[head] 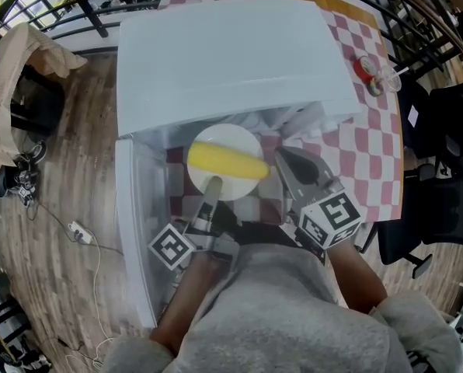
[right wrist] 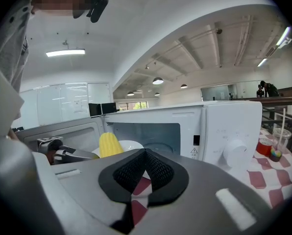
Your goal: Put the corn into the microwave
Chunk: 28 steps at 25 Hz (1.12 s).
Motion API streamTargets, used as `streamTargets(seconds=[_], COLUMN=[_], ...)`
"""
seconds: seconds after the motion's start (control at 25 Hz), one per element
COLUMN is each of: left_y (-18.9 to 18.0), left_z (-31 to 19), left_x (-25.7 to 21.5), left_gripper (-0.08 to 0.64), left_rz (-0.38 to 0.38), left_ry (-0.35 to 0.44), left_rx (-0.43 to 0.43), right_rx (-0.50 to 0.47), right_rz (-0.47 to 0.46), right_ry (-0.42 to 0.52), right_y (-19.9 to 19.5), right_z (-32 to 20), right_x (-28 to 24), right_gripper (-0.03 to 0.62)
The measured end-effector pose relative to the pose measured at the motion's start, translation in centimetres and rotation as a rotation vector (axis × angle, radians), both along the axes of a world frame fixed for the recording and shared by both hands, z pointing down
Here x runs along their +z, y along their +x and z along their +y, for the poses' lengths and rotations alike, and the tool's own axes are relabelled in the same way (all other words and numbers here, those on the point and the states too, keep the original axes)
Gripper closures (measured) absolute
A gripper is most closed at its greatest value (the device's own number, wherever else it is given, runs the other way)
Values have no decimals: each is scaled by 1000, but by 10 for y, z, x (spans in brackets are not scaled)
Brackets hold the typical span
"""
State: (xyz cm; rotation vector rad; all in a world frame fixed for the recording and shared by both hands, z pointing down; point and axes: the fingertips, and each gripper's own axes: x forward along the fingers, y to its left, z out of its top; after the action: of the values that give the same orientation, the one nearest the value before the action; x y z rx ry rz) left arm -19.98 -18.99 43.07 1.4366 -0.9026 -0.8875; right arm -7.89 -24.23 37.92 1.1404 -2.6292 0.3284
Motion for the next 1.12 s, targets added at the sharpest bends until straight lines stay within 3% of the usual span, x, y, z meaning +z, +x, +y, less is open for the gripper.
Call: streamTargets(seconds=[0.52, 1.12], left_y=[-10, -14], left_z=[-36, -90], left_x=[30, 81], left_gripper=[531, 531], left_rz=[-23, -47], left_ry=[-35, -99], left_rx=[-32, -63], right_rx=[-38, -15], right_rz=[-4, -24], right_ry=[-47, -88], right_y=[-4, 4], right_z=[-22, -39], right_x=[18, 38], right_gripper=[594, 594])
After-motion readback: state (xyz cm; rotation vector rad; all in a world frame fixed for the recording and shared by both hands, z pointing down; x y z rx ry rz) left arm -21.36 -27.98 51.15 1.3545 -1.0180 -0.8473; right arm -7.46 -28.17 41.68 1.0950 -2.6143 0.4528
